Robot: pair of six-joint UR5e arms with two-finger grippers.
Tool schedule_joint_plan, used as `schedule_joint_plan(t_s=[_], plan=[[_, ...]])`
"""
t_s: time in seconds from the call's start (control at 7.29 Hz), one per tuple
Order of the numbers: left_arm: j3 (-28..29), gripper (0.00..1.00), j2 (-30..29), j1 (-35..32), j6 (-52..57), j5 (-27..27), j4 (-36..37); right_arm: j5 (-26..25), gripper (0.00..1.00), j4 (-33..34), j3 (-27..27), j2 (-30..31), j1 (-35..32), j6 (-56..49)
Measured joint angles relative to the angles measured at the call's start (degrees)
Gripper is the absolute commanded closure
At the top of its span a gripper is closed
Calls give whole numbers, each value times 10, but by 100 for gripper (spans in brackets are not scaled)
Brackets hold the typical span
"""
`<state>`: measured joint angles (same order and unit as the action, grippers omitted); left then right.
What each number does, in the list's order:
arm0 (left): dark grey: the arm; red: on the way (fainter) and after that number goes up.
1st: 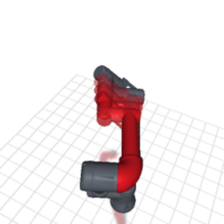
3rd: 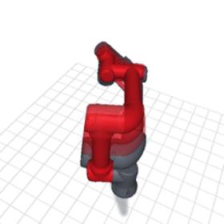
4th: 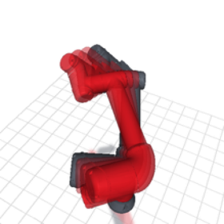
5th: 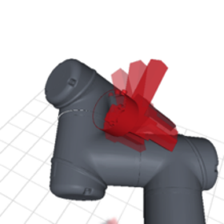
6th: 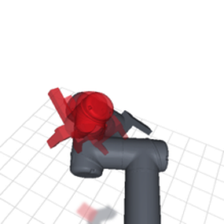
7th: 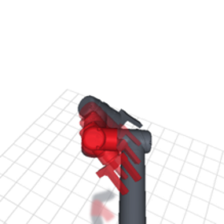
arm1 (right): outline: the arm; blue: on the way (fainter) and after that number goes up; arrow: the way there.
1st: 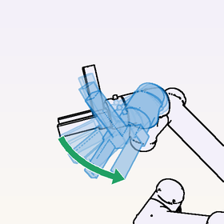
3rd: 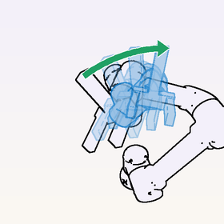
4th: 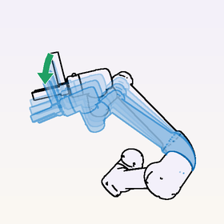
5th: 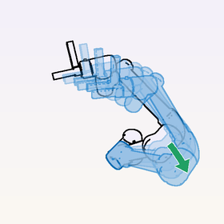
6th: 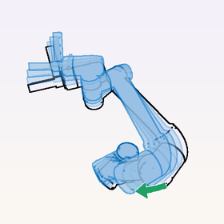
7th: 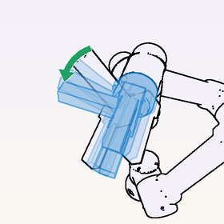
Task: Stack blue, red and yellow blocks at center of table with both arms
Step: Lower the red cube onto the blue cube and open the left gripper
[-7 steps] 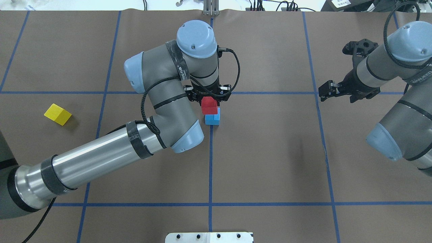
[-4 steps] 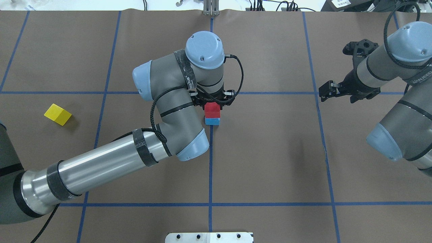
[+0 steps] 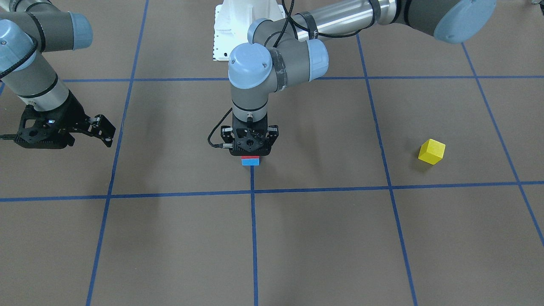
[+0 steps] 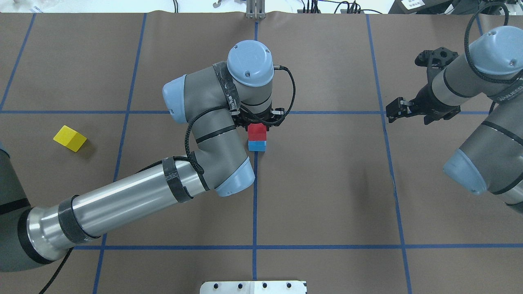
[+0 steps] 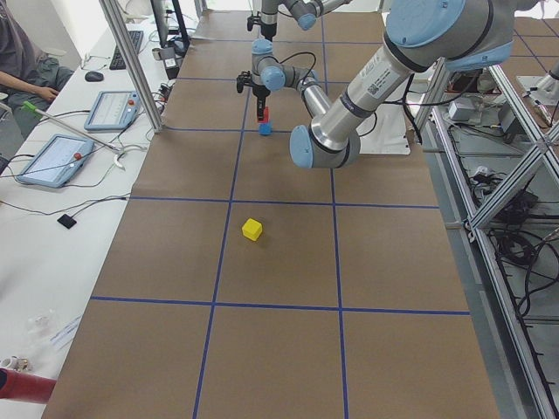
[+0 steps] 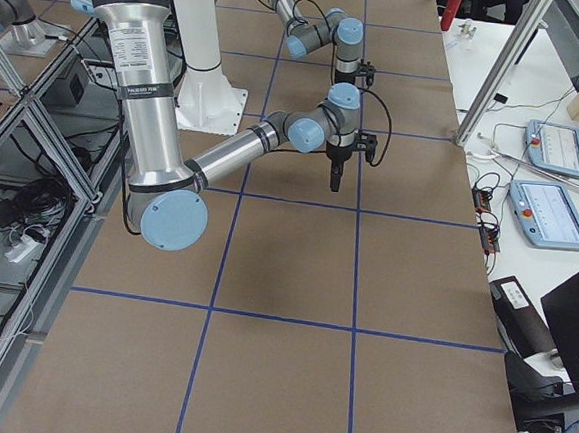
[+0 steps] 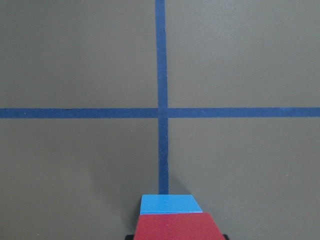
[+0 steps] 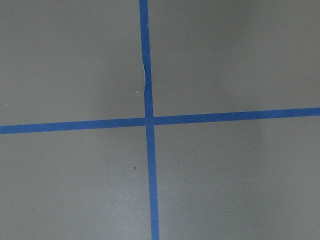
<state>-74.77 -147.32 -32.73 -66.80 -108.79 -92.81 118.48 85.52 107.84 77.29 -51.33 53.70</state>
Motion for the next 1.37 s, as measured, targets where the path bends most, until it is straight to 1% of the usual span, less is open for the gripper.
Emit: schedule_joint_plan(t_s=[0.55,1.37], plan=[[1,100,1,10,0,12,0,0,0,0,-1,0,0,0],[1,100,3,11,0,15,1,0,0,0,-2,0,0,0]])
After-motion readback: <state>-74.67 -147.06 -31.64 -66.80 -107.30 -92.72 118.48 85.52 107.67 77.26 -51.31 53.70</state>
